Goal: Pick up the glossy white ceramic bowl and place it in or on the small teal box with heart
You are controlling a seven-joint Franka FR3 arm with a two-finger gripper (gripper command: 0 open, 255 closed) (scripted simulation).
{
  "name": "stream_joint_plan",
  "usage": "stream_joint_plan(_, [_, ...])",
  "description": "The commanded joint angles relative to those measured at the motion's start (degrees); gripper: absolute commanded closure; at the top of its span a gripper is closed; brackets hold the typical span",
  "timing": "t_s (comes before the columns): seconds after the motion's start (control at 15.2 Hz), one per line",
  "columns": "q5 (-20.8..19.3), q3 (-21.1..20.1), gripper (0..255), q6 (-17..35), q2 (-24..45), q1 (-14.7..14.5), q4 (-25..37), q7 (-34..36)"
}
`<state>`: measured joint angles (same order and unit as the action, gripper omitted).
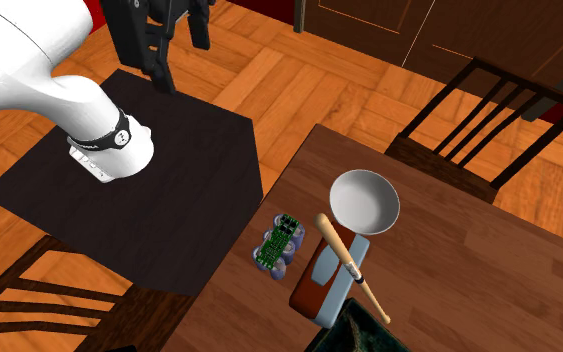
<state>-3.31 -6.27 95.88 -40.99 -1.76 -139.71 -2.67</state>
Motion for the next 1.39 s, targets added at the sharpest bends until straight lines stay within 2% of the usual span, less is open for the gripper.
stream_joint_plan(0.0, [0.5, -1.3, 0, 3.8, 3.3, -0.2, -0.4, 1.8])
stream_joint_plan(0.66, [0.2, -7.7, 0, 20.1, 22.1, -0.6, 1.4, 11.0])
stream_joint_plan(0.99, [-2.7, -10.4, 0, 26.5, 33.1, -0.5, 5.4, 16.5])
stream_joint_plan(1.32, [-7.4, -11.8, 0, 31.0, 44.8, -1.1, 11.4, 22.5])
